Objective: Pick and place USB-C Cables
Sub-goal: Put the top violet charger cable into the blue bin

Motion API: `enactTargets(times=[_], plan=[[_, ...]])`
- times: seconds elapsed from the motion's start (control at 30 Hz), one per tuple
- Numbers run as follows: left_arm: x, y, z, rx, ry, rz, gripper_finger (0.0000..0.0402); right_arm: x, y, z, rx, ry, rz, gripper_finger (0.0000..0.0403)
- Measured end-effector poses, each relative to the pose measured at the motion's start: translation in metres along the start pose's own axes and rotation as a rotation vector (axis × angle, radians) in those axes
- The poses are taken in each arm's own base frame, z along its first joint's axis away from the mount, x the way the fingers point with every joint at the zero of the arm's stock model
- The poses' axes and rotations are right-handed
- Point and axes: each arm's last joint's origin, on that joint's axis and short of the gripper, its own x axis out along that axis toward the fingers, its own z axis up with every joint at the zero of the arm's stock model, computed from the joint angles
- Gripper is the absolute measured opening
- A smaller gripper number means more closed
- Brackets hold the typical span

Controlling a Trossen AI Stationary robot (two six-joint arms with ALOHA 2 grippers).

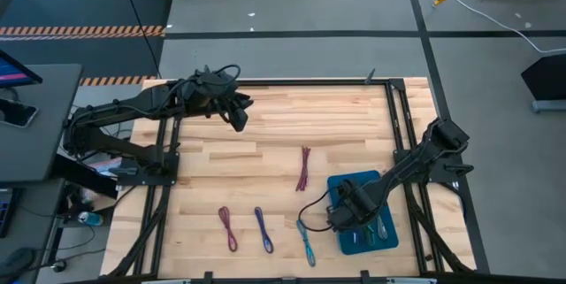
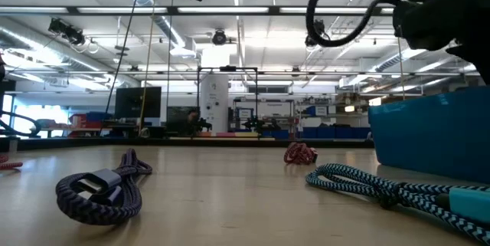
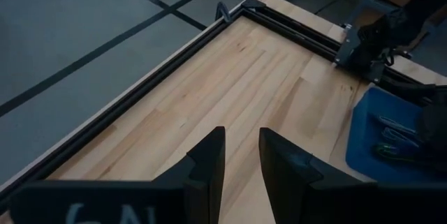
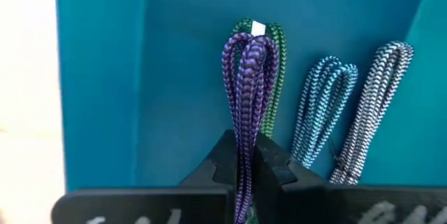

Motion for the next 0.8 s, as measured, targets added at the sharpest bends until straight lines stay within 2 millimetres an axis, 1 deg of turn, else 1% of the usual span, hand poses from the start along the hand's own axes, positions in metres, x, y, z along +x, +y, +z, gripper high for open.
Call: enactTargets(times=[0.13,0.33,0.5,0.57,0.67,0.8], plan=[[0.000,0.000,0.000,0.000,0.000,0.000,0.0094,0.001,0.002,0.001,-0.022,0.007,0.023,0.0021],[0.000,0.000,0.000,0.000,0.000,0.000,0.0094,0.002,0.005,0.004,-0.039,0.010,0.037,0.0062],[0.000,0.000,0.000,-0.001,0.000,0.000,0.0094,-0.001,0.005,0.009,-0.047,0.014,0.046,0.0066],[0.000,0.000,0.000,-0.001,0.001,0.000,0.0094,-0.006,0.004,0.013,-0.038,0.016,0.064,0.0066],[0.000,0.000,0.000,-0.001,0.001,-0.001,0.0094,-0.022,0.001,0.022,-0.042,-0.027,0.097,0.0067],[0.000,0.000,0.000,0.000,0.001,-0.002,0.0094,-0.037,-0.010,0.031,-0.055,-0.050,0.096,0.0067]])
